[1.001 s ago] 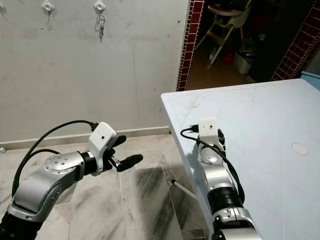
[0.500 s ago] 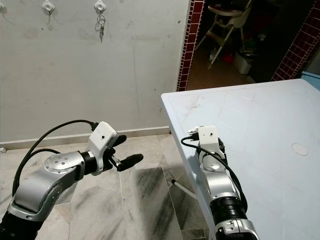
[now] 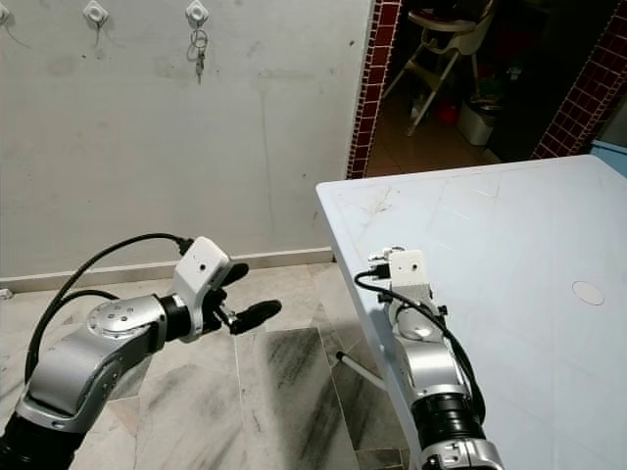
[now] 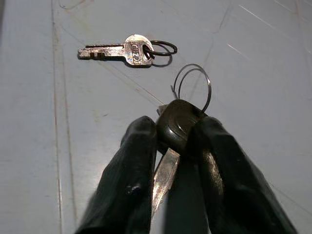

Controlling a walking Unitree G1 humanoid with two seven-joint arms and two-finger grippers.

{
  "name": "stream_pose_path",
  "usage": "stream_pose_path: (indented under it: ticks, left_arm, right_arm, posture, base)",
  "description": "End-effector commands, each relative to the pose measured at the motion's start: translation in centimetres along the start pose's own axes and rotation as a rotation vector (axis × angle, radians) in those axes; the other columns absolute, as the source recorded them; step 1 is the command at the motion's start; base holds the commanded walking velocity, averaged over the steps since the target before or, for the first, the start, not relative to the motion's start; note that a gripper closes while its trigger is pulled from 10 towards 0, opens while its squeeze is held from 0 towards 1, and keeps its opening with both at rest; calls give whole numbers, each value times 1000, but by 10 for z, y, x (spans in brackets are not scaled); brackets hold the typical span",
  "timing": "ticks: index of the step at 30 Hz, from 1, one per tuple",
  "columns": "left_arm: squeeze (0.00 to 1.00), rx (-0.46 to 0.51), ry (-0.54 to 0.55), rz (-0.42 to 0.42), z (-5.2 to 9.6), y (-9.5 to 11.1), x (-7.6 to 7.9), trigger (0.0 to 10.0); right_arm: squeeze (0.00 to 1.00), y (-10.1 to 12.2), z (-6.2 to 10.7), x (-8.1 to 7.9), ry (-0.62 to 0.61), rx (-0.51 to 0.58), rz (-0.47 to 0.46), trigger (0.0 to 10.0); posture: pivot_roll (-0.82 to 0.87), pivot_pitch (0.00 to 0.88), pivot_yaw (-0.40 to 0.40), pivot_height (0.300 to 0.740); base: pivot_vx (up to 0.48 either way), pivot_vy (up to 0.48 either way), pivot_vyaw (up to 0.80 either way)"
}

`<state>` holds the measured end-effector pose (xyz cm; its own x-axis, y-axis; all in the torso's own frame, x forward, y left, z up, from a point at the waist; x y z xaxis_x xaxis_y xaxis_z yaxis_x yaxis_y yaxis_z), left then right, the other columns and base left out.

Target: Hang keys on a hook

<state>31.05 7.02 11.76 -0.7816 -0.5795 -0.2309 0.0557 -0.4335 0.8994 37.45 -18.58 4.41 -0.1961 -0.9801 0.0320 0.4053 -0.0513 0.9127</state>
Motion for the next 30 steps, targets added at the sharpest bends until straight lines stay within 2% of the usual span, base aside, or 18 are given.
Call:
stream_pose_path:
  ticks: [1, 6, 20, 25, 30]
  left_arm:
    - [0, 10, 5, -12, -1, 5, -3, 10000]
    - [0, 10, 7, -11, -1, 5, -3, 10000]
    - [0, 12, 15, -12, -2, 6, -6, 10000]
    - [0, 12, 14, -12, -2, 6, -5, 10000]
    - [0, 12, 16, -12, -3, 6, -6, 10000]
  right_arm:
    - [0, -15, 2, 0, 13, -61, -28, 0]
    - [0, -17, 2, -2, 18, -65, -35, 0]
    - [0, -5, -1, 7, -23, -24, -61, 0]
    - [0, 4, -1, 7, -26, 4, -74, 0]
    - [0, 25, 0, 5, -22, 70, -95, 0]
  posture:
    - [205, 0, -52, 740]
    - [205, 0, -52, 740]
    - [205, 0, -50, 740]
    - [206, 0, -50, 740]
    - [205, 0, -50, 740]
  base:
    - [0, 0, 0]
    - [0, 0, 0]
    - [0, 0, 0]
    - [0, 0, 0]
    - [0, 0, 0]
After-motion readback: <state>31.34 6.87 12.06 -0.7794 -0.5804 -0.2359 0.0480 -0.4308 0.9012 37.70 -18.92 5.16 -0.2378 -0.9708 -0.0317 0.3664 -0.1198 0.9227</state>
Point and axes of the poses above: a point about 5 cm out from each wrist's last joint towards the gripper, its own z axis pointing back from the gripper into the wrist, its own y axis along the axis of the wrist's last joint, x = y × z, the point moved 6 cm from there along -z, pointing out of the wrist towards the gripper, and after that the axes turned 15 degrees about -z, right-handed, at the moved point
